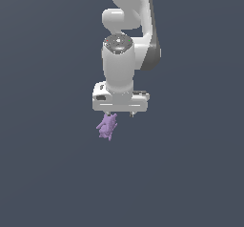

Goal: Pick up the object and move it to a goal position.

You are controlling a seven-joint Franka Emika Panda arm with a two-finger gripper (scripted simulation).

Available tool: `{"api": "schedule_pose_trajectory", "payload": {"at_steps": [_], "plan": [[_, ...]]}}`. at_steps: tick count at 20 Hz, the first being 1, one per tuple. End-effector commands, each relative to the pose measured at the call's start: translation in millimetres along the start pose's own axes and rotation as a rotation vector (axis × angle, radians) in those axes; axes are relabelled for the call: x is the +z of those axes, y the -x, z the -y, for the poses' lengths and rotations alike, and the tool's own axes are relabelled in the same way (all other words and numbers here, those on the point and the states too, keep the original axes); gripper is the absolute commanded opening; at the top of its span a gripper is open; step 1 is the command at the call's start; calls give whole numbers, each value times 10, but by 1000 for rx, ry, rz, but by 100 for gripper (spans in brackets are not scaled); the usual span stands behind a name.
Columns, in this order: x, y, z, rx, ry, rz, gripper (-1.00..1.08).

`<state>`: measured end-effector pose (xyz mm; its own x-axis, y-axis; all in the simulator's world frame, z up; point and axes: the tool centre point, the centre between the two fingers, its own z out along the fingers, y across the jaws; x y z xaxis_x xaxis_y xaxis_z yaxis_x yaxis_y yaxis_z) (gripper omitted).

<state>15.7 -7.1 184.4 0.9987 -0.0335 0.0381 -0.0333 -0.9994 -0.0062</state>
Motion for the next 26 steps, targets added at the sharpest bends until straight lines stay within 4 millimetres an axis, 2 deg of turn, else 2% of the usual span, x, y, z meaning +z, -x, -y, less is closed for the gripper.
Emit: {"api": "schedule_pose_trajectory", "payload": {"at_steps": [1, 9, 14, 19, 26], "plan": [[0, 0, 0, 0, 0, 0, 100], [-163, -12, 112, -49, -4, -6, 100], [-138, -9, 86, -36, -4, -4, 100], [-21, 11, -52, 33, -3, 4, 100], [269, 85, -405, 209, 4, 25, 100]]}}
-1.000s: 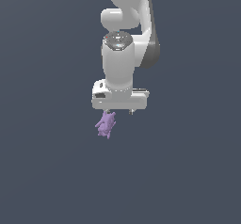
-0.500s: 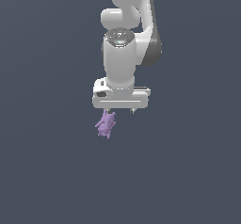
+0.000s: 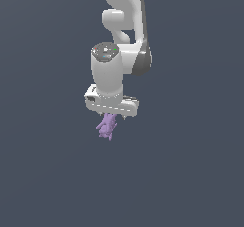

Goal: Pick up the object and move it to a goal position.

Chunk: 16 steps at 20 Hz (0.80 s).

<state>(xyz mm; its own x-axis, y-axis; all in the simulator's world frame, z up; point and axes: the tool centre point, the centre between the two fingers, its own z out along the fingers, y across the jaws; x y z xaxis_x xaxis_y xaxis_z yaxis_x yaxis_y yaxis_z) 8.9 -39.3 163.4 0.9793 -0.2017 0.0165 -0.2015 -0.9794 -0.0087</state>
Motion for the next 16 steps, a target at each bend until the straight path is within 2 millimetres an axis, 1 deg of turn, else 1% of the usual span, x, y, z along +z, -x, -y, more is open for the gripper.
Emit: {"api": "schedule_pose_trajectory", "payload": {"at_steps": [1, 4, 7, 13, 16], "plan": [[100, 7, -128, 62, 3, 6, 100], [184, 17, -236, 114, 7, 12, 100], [234, 24, -302, 146, 9, 15, 100], [259, 27, -315, 150, 10, 16, 100], [341, 31, -319, 151, 10, 16, 100]]}}
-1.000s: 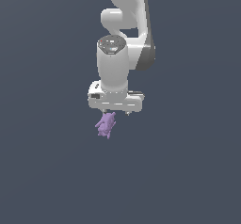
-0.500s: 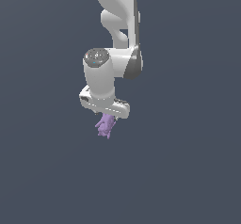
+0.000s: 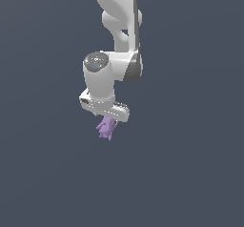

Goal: Pick up the object and move it to a goal position.

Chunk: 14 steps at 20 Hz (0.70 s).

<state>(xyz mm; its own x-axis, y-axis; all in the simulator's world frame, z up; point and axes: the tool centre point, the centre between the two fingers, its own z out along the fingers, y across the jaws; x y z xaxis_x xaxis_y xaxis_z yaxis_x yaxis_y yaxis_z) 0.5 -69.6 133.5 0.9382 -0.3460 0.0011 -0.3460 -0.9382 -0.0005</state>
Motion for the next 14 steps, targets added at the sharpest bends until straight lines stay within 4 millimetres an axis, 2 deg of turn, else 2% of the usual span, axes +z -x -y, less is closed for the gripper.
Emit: {"api": "schedule_pose_trajectory", "payload": {"at_steps": [1, 7, 12, 13, 14], "plan": [[88, 5, -5, 1, 0, 1, 100], [385, 15, -11, 5, 1, 1, 100], [455, 3, -7, 6, 1, 1, 100], [455, 3, -7, 6, 1, 1, -100], [455, 3, -7, 6, 1, 1, -100]]}}
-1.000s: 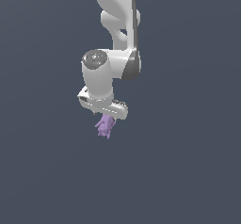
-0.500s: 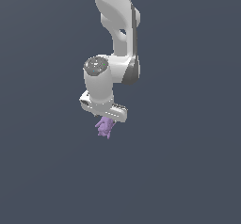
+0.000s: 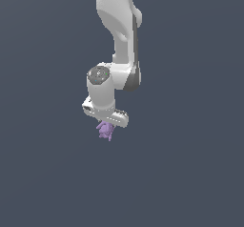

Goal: Pick up the object and move it to a goal position.

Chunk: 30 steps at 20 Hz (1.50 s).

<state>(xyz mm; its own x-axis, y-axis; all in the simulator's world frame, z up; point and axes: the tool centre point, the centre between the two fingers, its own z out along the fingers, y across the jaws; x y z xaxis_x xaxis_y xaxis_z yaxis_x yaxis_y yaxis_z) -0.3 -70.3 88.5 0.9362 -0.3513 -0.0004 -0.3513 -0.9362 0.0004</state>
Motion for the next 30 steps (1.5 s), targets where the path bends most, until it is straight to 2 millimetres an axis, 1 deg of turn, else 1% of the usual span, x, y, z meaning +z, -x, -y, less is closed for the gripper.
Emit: {"api": "schedule_pose_trajectory", "payload": {"at_steps": [1, 11, 16, 19, 23, 26, 30], "plan": [[5, -2, 2, 0, 0, 0, -100], [-16, -6, 0, 0, -1, -1, -100], [-163, -29, 0, 0, -1, -1, -100], [-326, -54, 1, 0, -1, -1, -100], [-625, -102, 1, 1, 0, -1, -100], [-906, -147, 3, 1, 0, -1, -100], [-1328, -219, 6, 1, 0, -1, -100]]}}
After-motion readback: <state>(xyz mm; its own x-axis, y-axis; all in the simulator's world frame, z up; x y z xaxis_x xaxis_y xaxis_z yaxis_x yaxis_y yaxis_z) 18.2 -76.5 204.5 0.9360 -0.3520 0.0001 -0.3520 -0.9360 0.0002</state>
